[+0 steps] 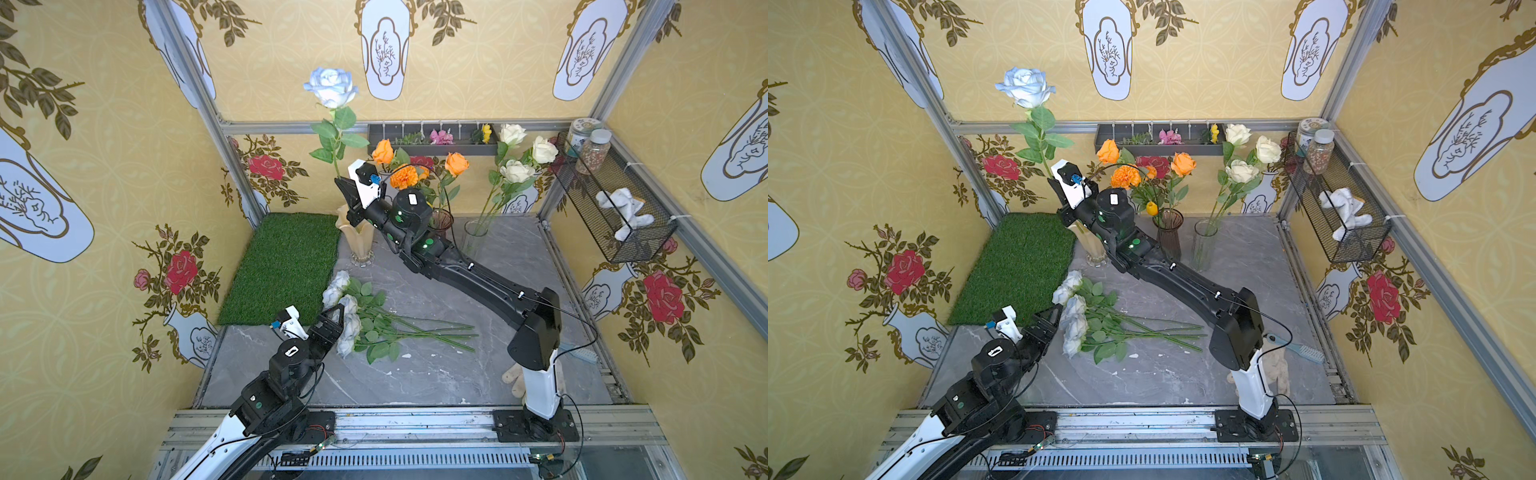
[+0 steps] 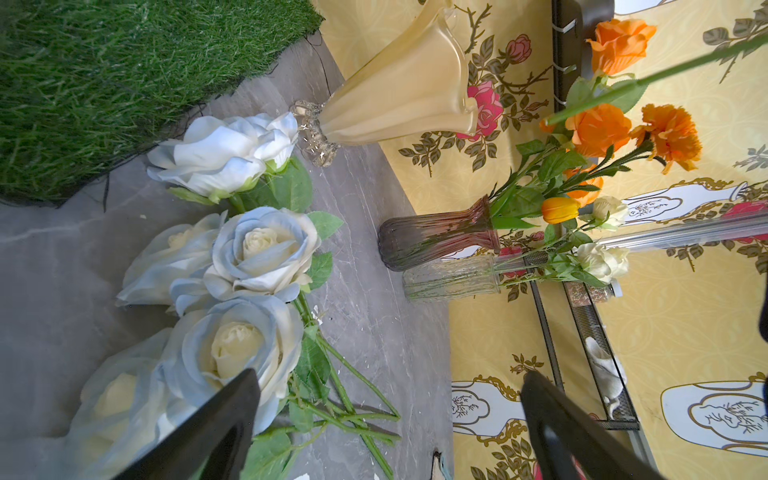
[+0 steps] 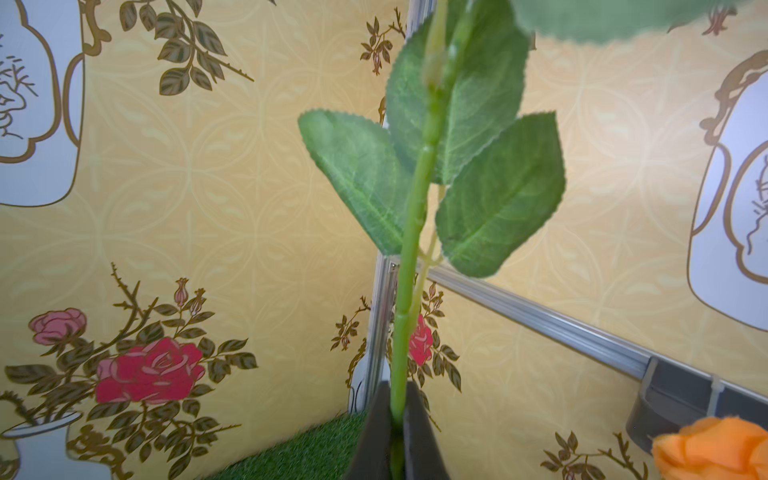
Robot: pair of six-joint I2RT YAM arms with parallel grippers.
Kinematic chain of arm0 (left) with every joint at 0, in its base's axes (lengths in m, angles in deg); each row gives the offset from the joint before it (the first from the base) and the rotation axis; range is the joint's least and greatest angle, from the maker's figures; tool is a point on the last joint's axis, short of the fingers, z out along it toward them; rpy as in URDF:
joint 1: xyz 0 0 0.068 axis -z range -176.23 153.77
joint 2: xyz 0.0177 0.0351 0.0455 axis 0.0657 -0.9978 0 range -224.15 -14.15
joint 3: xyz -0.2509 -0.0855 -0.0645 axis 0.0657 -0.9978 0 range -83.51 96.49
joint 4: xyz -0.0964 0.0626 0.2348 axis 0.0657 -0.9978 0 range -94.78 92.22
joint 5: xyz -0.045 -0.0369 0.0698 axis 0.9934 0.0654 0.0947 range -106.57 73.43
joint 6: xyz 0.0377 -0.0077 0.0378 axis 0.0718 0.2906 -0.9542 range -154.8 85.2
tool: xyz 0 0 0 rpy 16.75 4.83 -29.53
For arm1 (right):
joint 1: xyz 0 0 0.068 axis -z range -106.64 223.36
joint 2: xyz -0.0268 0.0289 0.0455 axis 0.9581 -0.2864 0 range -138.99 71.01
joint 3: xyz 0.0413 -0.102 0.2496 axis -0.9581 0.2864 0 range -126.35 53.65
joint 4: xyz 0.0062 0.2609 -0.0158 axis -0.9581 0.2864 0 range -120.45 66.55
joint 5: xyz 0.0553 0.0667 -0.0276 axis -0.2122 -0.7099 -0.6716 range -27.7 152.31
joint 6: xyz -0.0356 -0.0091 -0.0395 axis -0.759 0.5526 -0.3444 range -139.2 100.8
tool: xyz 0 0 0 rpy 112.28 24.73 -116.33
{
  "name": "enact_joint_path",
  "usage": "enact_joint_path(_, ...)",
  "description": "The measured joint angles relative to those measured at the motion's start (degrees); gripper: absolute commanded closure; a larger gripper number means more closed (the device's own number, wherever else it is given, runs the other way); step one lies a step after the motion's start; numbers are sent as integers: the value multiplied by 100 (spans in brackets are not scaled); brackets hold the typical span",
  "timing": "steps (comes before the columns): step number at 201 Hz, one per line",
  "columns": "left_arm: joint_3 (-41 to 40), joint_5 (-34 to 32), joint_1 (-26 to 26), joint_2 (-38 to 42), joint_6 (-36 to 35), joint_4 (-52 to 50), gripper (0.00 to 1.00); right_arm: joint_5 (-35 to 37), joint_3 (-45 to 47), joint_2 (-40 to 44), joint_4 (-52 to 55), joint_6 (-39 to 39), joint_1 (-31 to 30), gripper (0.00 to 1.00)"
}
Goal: Arrange the flowers in different vases according to their colors
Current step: Insert the flower into the vase.
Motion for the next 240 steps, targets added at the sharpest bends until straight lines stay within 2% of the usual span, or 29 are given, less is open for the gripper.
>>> enact_joint_path(41, 0, -20, 0, 90, -96, -2, 0, 37, -1150, -918, -245, -153, 236, 100)
enact_joint_path(110, -4, -44, -11, 280, -201, -70, 0, 63, -2476, -2323, -210, -295, 444, 100)
enact_joint_path(143, -4, -63, -22, 337, -247, -142, 0, 201, -2455, -2614, -107, -341, 492, 100)
enact_joint_path(187, -4, -92, -20, 389, -284, -238, 0, 463, -1657, -2638, -39, -518, 442, 100)
enact_joint_path(193, -4, -98, -20, 400, -286, -251, 0, 498, -1600, -2645, 9, -520, 428, 93)
enact_joint_path(226, -4, -103, -26, 476, -304, -284, 0, 719, -1550, -2647, 125, -584, 380, 38)
enact_joint_path(240, -4, -103, -26, 501, -308, -295, 0, 973, -1436, -2612, 125, -649, 332, 26)
